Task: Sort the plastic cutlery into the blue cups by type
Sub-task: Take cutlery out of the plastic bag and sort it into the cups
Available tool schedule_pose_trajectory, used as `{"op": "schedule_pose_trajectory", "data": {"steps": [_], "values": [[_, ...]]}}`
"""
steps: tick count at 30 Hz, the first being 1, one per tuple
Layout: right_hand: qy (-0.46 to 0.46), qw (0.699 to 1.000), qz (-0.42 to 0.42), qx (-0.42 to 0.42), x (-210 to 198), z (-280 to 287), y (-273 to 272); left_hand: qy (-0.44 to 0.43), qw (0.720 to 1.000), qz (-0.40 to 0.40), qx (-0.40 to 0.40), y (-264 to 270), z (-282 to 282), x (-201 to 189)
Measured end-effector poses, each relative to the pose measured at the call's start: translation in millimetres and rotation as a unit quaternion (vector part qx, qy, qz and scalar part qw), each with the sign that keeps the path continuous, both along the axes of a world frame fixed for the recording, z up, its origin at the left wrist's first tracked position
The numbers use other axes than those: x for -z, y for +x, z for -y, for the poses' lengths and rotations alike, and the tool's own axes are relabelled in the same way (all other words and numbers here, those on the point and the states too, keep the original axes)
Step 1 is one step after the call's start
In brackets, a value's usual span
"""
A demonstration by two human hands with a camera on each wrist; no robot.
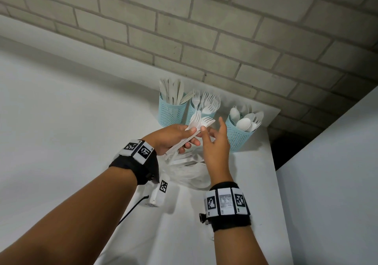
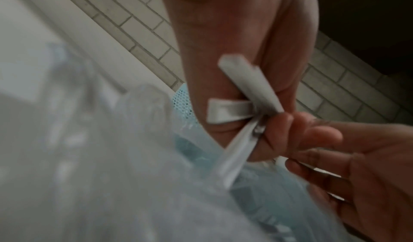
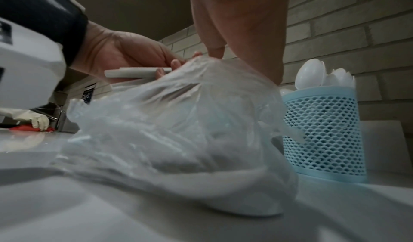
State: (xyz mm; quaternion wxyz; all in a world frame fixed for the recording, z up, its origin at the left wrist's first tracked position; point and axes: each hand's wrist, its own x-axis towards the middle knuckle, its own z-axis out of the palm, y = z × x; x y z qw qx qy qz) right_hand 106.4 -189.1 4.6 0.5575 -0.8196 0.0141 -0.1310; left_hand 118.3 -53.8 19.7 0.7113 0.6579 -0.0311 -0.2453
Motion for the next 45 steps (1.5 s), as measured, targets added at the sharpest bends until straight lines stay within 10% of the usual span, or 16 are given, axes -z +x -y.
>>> {"op": "schedule_pose_trajectory", "data": {"steps": [17, 25, 34, 39, 45], "values": [[0.075, 0.993, -0.032, -0.087, -53, 1, 53, -0.071, 0.987, 0.009, -0.145, 5, -6, -5], [0.120, 0.961, 0.225, 0.105, -90, -8, 86, -0.120, 0.959, -0.048, -0.253, 9, -22, 2], [-0.126, 0.972, 0.197, 0.013, -67, -50, 107, -0.094, 0.966, -0.030, -0.239, 11, -20, 2], [-0.349, 0.925, 0.112, -0.095, -50, -53, 111, -0.114, 0.970, -0.056, -0.206, 11, -20, -3], [-0.326, 0.939, 0.077, -0.073, -65, -38, 97, -0.115, 0.976, -0.039, -0.182, 9, -18, -5]]}}
